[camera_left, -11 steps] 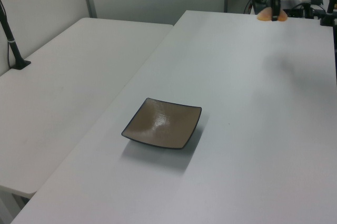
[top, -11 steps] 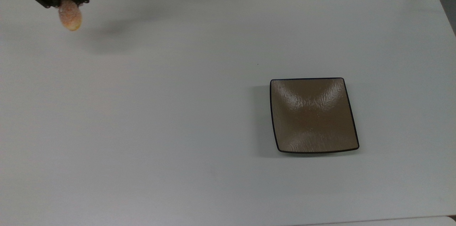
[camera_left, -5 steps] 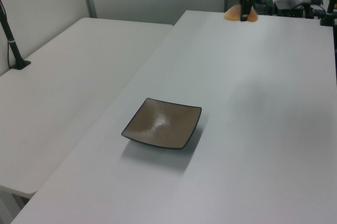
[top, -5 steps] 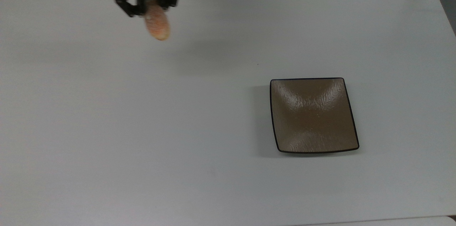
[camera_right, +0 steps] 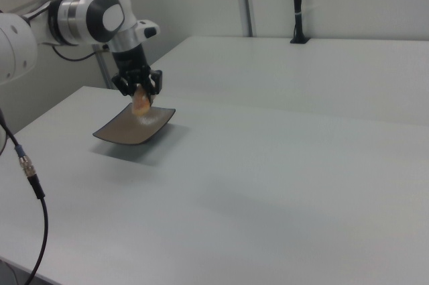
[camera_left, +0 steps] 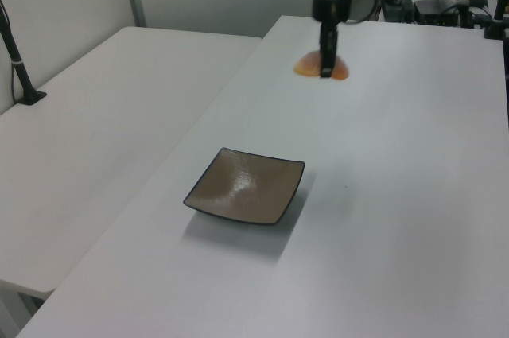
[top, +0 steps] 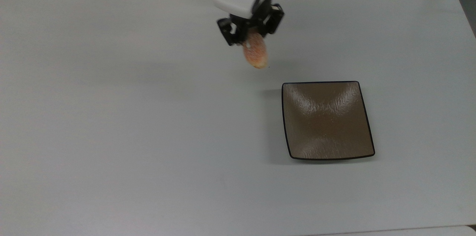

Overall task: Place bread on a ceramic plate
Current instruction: 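Lift the bread roll and carry it over the brown square plate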

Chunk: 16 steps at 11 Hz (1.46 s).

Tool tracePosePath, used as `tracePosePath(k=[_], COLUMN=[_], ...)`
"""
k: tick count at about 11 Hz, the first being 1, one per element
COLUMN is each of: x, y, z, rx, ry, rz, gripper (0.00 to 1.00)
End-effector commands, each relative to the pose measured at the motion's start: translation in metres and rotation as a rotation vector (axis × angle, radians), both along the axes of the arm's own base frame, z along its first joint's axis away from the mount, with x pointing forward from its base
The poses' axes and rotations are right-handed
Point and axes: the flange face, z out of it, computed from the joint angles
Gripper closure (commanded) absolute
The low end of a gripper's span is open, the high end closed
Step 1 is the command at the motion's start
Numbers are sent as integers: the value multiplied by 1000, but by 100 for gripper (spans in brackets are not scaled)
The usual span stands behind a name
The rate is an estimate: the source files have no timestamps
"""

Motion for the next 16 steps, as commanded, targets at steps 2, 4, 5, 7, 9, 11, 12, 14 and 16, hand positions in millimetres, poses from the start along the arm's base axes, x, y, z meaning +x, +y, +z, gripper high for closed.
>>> tracePosePath(k=[2,4,5,7,9,11,12,14,16], x=[27,31,32,32,35,38,38,39,40], y=[92,124,136,157,171,174,175,179,178], z=[-61,-83,-96,-126,-162,-180,-185,-194,-199], rx=[33,82,106,131,149,165,166,182,186], ry=[-175,-260,-278,-289,-296,-311,-309,-326,-327], rz=[-103,-129,-140,-128,-109,-105,-102,-98,-99], gripper=[72,70,70,70,69,67,67,67,56])
